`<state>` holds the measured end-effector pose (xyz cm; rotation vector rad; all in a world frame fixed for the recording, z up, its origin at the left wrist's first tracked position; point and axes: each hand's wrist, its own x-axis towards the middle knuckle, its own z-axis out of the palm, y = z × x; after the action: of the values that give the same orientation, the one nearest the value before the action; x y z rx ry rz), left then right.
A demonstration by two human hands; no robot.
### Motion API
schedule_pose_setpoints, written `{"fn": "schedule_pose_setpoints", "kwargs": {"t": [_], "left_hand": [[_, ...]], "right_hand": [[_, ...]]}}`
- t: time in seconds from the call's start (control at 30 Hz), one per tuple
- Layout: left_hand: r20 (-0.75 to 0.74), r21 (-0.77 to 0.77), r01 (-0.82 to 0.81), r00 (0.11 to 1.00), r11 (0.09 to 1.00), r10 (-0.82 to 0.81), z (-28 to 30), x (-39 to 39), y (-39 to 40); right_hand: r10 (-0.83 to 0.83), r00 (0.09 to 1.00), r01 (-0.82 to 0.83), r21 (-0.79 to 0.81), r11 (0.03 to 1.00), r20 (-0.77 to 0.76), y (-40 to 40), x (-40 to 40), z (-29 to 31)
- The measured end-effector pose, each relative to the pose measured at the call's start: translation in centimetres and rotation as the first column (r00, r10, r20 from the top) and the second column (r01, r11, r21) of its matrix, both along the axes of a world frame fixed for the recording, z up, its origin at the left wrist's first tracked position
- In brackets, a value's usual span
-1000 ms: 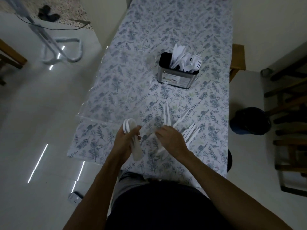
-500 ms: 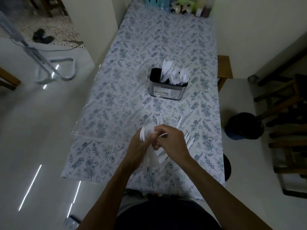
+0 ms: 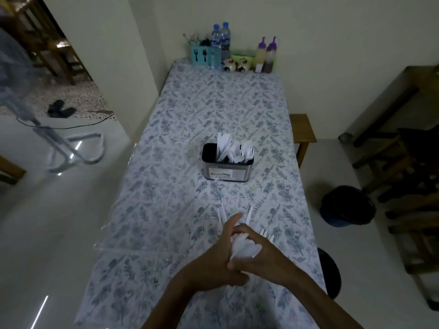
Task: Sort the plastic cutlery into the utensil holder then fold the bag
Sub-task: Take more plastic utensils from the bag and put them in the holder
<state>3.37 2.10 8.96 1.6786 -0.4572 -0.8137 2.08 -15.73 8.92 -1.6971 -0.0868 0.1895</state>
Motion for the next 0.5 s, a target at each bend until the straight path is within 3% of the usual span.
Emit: {"fn": "schedule_pose_setpoints", "kwargs": {"t": [0.03,0.07,0.1,0.13,0.17,0.23,0.4,0.5], "left_hand": [[0.014,-0.006,-0.010,1.000,1.000,0.011,0.1,0.1,-0.2],[0.027,-0.020,-0.027,0.999,0.999,0.027,0.1,0.1,-0.5],[0.031,-0.042,-0.049,0.998,0.998,0.050,0.3,0.2,-0.9],[0.040,-0.070,-0.074,0.996,0.995,0.076,0.5,0.3,-1.3],[0.043,-0.094,-0.104,0.993,0.990,0.108,0.8,0.5,-1.6],[0.033,-0.112,-0.178,0.983,0.978,0.182,1.2,1.0,-2.1],[0.087,0.125,-0.289,0.956,0.949,0.280,2.5,1.8,-2.7],[0.210,0.232,-0.243,0.958,0.942,0.195,1.6,2.6,-2.7]], "right_hand": [[-0.125,0.992,0.123,0.094,0.988,0.014,-0.5,0.4,-0.5],[-0.040,0.996,0.039,0.013,0.999,0.080,-1.0,0.4,-0.5],[0.127,0.991,-0.127,-0.001,0.992,0.039,-1.1,0.1,0.4],[0.186,0.982,-0.188,-0.056,0.981,-0.035,-1.1,0.2,1.0],[0.183,0.976,-0.192,-0.068,0.979,-0.118,-1.2,0.9,1.7],[0.169,0.983,-0.173,-0.041,0.984,-0.077,-1.6,1.9,3.1],[0.090,0.995,-0.091,0.022,0.996,0.044,-2.5,3.7,6.1],[0.090,0.996,-0.090,0.003,0.996,-0.012,-2.1,3.9,5.8]]}}
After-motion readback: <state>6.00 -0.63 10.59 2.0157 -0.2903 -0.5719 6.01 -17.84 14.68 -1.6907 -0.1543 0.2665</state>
